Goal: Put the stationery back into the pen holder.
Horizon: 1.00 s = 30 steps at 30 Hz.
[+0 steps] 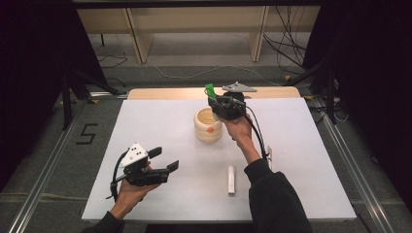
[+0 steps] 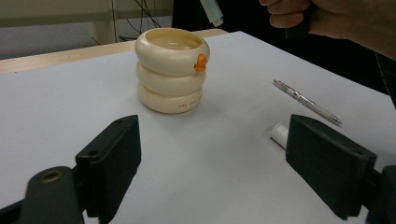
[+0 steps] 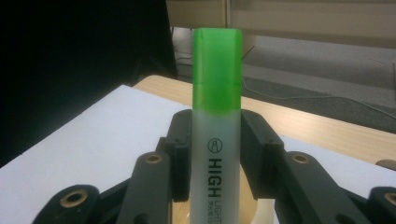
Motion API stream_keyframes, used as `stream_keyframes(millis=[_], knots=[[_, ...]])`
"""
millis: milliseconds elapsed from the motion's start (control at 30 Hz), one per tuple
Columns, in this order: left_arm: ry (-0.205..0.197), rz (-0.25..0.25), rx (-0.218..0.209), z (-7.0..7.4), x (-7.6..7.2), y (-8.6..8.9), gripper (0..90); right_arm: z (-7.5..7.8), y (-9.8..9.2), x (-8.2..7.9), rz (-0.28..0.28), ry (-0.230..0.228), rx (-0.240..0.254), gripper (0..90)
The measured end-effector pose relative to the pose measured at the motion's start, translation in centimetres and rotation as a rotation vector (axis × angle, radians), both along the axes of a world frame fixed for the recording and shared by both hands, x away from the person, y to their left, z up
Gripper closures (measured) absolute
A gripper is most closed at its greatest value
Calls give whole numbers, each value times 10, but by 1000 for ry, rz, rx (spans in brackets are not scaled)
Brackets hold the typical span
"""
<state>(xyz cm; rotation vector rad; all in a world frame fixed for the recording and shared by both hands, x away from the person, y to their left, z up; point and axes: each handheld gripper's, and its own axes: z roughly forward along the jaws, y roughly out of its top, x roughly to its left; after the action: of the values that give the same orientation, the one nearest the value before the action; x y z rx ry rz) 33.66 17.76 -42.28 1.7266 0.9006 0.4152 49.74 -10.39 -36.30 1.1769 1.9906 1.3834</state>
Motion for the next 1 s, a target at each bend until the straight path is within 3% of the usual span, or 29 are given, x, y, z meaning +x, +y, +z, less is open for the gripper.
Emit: stream_keyframes(millis=[600,1000], knots=[[-5,-6,2,0,0,0,177,-4,25,10,4,-4,-18,671],[-4,-4,0,1,-1,0,177,-9,30,13,-3,7,-11,671]])
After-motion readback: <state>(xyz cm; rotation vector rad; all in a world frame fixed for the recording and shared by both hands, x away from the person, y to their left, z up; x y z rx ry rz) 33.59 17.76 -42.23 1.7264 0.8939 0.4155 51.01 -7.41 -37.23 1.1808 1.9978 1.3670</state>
